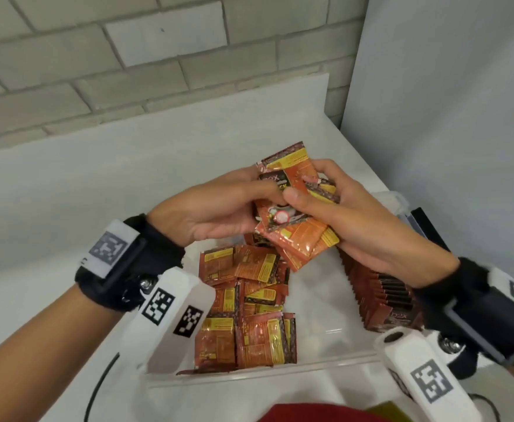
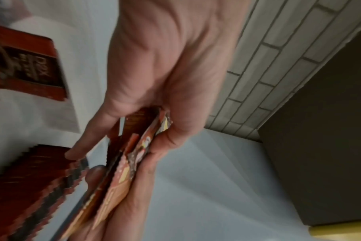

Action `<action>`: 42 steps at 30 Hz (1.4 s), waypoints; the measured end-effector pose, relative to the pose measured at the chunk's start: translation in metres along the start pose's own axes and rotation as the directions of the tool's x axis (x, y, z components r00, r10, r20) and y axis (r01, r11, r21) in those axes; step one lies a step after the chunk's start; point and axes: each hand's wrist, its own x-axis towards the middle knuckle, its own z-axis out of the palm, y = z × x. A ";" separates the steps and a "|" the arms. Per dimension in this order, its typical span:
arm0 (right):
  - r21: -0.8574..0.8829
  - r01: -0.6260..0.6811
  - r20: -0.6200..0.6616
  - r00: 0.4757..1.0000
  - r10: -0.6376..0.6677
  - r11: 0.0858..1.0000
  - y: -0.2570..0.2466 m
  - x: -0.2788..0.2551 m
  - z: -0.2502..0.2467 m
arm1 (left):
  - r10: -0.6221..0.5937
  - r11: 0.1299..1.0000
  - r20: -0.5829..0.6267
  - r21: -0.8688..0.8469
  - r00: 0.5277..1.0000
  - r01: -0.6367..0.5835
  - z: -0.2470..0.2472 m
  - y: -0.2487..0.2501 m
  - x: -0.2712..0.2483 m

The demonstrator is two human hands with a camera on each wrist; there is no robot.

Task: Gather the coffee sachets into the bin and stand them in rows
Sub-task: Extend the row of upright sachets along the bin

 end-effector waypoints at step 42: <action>-0.192 0.202 -0.332 0.908 -0.257 0.960 0.008 0.061 -0.025 | 0.363 0.904 -0.221 -0.151 0.905 -0.399 -0.027 -0.012 0.062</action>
